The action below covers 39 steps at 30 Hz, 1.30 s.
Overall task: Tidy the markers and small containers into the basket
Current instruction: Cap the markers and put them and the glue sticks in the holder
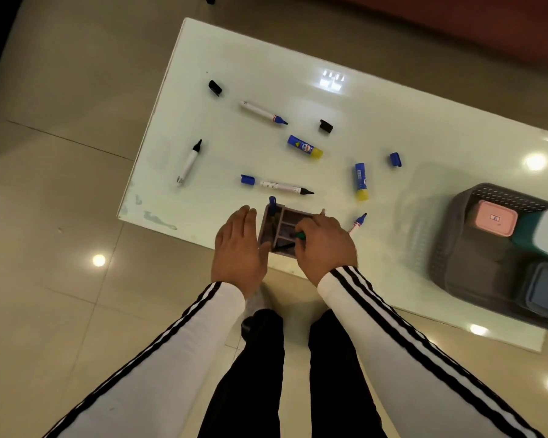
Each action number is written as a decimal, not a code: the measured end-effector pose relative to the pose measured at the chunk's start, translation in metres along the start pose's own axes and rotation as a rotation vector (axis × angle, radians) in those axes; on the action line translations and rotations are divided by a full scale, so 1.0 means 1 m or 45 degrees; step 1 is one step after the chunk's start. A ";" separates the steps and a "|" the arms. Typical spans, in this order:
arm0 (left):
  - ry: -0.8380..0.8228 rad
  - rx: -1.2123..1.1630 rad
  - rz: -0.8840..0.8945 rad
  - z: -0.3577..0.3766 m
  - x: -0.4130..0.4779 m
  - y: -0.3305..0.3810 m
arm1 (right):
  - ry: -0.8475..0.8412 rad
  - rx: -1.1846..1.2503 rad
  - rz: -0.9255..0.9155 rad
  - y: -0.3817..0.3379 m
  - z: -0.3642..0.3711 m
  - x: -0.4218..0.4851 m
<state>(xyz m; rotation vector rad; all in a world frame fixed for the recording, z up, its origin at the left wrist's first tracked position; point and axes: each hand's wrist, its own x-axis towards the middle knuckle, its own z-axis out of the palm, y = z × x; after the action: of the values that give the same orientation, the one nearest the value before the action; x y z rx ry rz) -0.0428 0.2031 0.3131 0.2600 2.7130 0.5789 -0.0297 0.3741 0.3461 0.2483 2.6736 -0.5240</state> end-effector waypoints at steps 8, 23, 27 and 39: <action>0.027 -0.012 -0.013 -0.013 0.030 -0.038 | 0.080 0.004 0.053 -0.019 -0.012 0.000; -0.002 0.214 -0.402 -0.041 0.173 -0.141 | 0.284 0.142 -0.121 -0.087 -0.022 0.099; 0.026 0.058 -0.417 -0.049 0.174 -0.145 | 0.274 0.130 -0.193 -0.111 -0.024 0.134; 0.316 -0.262 -0.390 -0.093 0.205 -0.146 | -0.057 -0.285 -0.238 -0.164 -0.004 0.325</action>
<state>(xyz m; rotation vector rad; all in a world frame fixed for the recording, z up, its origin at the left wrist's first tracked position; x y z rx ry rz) -0.2820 0.0894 0.2692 -0.2945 2.8155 0.8357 -0.3646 0.2564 0.2664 -0.0776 2.6966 -0.2764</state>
